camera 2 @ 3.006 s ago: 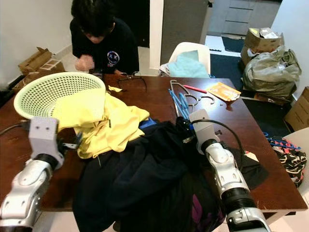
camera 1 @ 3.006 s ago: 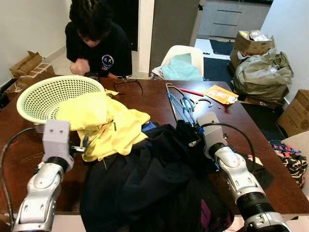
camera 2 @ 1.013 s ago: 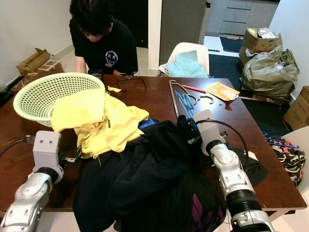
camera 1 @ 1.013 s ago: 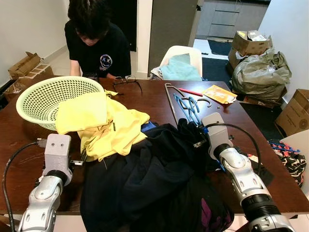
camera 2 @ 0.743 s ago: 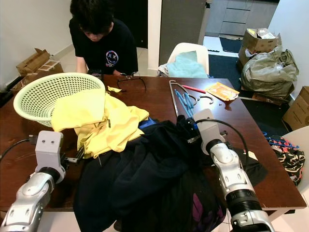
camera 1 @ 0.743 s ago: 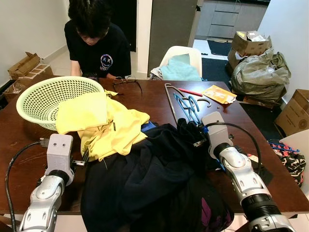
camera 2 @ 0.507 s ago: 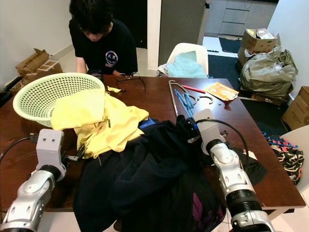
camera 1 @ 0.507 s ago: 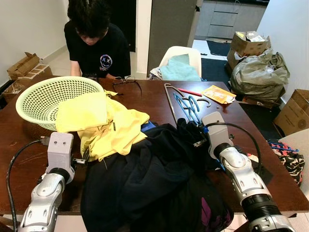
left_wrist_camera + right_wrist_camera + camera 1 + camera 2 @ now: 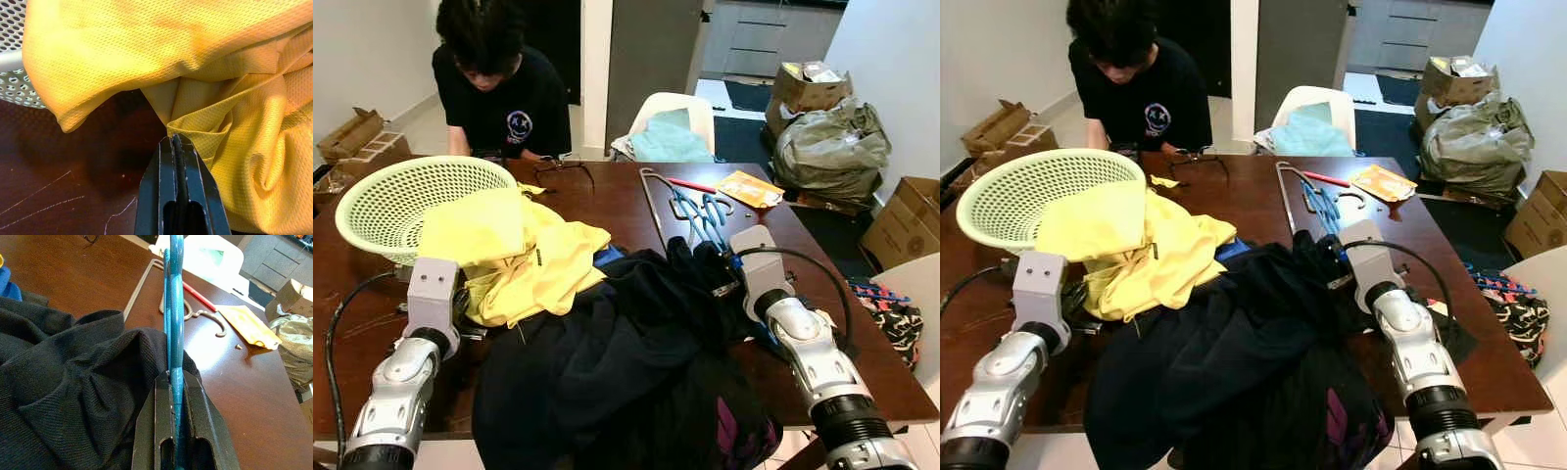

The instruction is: Hang hanger

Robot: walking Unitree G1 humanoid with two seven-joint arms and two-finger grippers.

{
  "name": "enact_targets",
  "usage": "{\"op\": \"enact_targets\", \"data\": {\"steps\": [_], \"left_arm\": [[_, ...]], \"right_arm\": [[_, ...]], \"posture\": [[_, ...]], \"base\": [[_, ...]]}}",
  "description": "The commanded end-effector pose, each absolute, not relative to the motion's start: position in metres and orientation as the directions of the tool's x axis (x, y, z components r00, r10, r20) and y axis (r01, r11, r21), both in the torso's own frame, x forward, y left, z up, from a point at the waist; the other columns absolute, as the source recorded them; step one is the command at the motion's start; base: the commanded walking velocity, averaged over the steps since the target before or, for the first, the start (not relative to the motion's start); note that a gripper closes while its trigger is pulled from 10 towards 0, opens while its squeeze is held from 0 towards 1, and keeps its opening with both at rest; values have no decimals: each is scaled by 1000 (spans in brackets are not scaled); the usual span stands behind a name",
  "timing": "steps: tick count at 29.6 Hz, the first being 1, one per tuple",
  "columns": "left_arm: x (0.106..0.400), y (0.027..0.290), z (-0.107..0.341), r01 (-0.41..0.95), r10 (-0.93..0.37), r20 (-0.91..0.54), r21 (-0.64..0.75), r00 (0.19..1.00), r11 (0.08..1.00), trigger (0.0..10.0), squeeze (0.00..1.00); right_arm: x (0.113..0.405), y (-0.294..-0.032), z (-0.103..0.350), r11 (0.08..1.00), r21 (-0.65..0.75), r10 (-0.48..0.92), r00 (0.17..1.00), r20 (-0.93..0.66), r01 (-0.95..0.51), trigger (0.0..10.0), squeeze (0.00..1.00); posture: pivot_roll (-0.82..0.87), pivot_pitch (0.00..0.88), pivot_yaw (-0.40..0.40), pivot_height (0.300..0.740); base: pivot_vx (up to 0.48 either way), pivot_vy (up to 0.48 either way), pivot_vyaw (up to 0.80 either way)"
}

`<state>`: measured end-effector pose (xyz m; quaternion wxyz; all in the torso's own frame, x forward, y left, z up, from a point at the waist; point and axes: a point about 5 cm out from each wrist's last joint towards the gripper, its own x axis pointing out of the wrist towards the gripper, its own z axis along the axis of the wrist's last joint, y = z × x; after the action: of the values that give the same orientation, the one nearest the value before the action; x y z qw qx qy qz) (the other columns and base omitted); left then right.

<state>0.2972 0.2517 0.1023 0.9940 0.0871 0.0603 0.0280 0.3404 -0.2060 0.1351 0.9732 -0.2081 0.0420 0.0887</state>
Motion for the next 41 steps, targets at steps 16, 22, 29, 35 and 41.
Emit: {"op": "enact_targets", "data": {"steps": [16,22,29,35,41], "left_arm": [[301,249,103,-24,40,-89,174,995,984,10000,1000],[295,242,99,-25,36,-106,104,994,994,10000,1000],[292,239,95,-17,27,-123,82,992,997,10000,1000],[289,224,77,118,-101,-222,63,970,991,10000,0],[294,232,81,87,-59,-202,134,978,987,4353,0]], "right_arm": [[338,-214,140,904,-399,121,987,-107,-154,10000,0],[338,-213,141,903,-400,125,986,-107,-158,10000,0],[338,-212,141,902,-400,127,986,-108,-160,10000,0],[339,-211,141,899,-404,137,984,-110,-170,10000,0],[338,-212,142,898,-407,134,985,-113,-169,10000,0]], "posture": [[-43,0,-32,740],[-34,0,-35,740],[-34,0,-35,740],[-38,0,-46,740],[-40,0,-49,740]], "base": [[0,0,0],[0,0,0],[0,0,0],[0,0,0],[0,0,0]]}}
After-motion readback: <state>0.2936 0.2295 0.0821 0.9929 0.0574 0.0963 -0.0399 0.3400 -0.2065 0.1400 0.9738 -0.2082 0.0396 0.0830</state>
